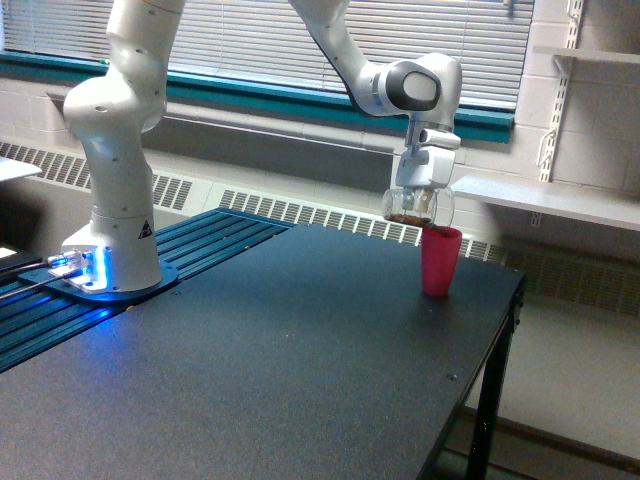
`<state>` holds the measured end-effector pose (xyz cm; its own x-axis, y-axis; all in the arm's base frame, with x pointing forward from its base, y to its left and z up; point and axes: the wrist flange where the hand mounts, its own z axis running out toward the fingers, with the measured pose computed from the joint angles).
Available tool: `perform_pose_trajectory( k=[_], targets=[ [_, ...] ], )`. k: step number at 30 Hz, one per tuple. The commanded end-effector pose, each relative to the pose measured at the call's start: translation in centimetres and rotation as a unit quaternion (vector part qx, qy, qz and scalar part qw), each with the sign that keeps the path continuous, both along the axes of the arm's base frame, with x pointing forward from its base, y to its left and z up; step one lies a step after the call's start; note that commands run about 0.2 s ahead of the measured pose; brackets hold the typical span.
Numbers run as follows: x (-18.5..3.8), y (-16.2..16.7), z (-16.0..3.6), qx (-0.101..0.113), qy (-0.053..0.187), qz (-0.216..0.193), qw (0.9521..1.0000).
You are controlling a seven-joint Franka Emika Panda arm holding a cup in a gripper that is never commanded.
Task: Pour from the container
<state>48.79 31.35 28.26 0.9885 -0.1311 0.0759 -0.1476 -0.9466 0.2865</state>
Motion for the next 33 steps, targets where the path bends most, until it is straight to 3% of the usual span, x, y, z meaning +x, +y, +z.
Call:
perform_pose_trajectory(
  k=[1, 9, 22, 33],
  targets=[
    [-0.4, 0.0, 0.0, -0.003, 0.012, 0.007, 0.9999],
    [-0.3, 0.1, 0.0, -0.014, 0.02, 0.015, 0.9996],
    [0.9, 1.3, 1.1, -0.007, 0.02, 0.021, 0.9995],
    [1.0, 1.6, 0.6, -0.014, 0.032, 0.024, 0.9991]
  ],
)
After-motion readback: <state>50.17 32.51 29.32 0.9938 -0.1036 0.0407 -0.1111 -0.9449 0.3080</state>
